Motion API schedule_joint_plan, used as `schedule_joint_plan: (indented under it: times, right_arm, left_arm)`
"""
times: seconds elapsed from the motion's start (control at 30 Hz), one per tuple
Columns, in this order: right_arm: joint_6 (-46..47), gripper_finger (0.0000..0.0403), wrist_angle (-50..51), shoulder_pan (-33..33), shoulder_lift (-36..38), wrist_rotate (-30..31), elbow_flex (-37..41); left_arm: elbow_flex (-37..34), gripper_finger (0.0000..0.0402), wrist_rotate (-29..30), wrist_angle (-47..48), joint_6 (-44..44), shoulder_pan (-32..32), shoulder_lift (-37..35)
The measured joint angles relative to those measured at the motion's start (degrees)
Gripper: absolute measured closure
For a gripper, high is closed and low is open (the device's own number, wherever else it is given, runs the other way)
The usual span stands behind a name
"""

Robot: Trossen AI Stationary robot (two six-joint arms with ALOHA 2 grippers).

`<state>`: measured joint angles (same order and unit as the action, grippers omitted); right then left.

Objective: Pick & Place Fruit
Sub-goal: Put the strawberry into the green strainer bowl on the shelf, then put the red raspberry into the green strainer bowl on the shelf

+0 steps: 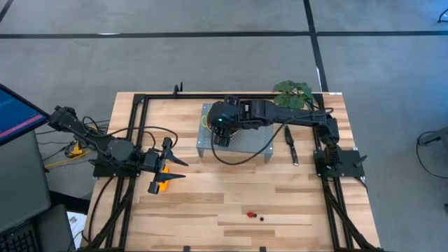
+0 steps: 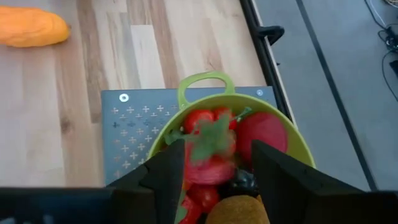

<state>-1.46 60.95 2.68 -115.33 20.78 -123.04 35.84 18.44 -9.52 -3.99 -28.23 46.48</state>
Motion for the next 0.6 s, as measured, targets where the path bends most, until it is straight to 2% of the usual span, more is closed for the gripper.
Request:
schedule_joint_plan:
  times: [0.33,0.6]
  right_arm:
    - [0.00,0.0207,1.45,0.73,-0.02,0.03,0.00]
    - [4.29,0.0230,12.10,-4.18,0.93,-0.01,0.01]
  left_arm:
    - [-0.01,0.0243,-0.22,0.00,0.01,0.01,0.00]
    - [-0.01,0.0243,-0.19,0.00,-0.01,0.01,0.00]
